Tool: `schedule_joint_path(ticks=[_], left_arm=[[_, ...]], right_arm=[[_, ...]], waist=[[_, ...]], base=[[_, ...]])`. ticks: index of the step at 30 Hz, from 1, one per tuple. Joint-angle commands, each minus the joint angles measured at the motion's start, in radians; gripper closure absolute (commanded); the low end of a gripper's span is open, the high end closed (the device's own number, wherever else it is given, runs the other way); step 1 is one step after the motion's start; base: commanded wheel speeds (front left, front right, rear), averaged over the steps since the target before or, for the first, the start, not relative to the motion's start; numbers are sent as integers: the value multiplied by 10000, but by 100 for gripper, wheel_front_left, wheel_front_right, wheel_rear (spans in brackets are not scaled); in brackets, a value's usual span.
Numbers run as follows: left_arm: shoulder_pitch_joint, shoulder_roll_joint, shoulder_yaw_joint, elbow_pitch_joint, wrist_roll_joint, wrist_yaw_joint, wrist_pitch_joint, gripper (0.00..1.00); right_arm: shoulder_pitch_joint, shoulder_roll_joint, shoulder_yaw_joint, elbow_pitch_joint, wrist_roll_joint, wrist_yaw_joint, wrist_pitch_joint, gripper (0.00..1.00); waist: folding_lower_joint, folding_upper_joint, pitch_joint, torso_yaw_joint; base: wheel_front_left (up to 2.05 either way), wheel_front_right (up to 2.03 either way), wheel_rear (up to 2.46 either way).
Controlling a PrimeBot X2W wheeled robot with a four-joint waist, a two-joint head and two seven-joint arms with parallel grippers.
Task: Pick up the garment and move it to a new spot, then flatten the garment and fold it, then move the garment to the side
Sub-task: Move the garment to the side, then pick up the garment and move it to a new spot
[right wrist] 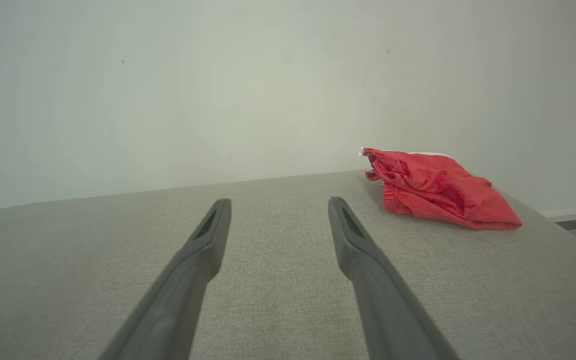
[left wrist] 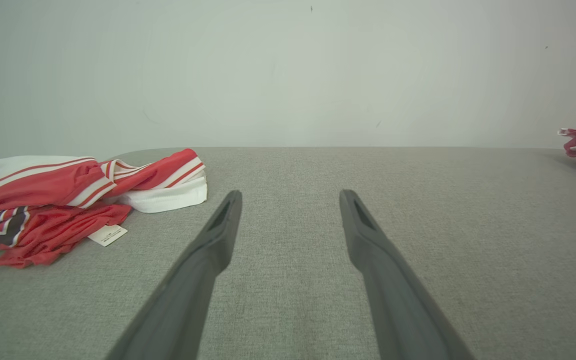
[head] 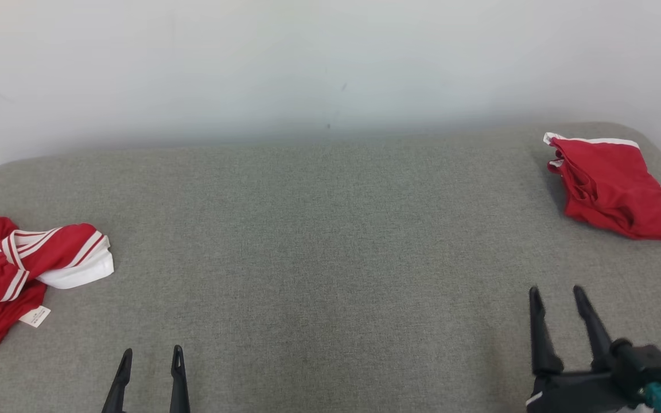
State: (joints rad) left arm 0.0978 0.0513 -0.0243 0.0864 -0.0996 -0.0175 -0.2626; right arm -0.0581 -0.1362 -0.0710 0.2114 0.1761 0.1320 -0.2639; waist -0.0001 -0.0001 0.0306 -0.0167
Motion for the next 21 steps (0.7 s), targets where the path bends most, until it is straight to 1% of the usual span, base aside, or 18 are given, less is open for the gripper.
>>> schedule_joint_path(ticks=[1,6,12,21], left_arm=[[72,-13,45,67,-39,-32,-32,0],[92,-15,-27,171,-77,-27,-32,0],[11,-14,-135,304,20,-9,-32,0],[61,-14,-95,476,53,45,-32,0]], right_arm=[[348,244,56,-108,-89,-29,-2,0],[825,579,293,-125,-140,-29,-2,0],[1231,823,459,13,-515,-29,-2,0],[1315,871,546,201,-363,-29,-2,0]], waist=[[1,1,-86,17],[1,1,-118,28],[1,1,-136,-34],[1,1,-141,-77]], base=[[0,0,0],[0,0,0],[0,0,0],[0,0,0]])
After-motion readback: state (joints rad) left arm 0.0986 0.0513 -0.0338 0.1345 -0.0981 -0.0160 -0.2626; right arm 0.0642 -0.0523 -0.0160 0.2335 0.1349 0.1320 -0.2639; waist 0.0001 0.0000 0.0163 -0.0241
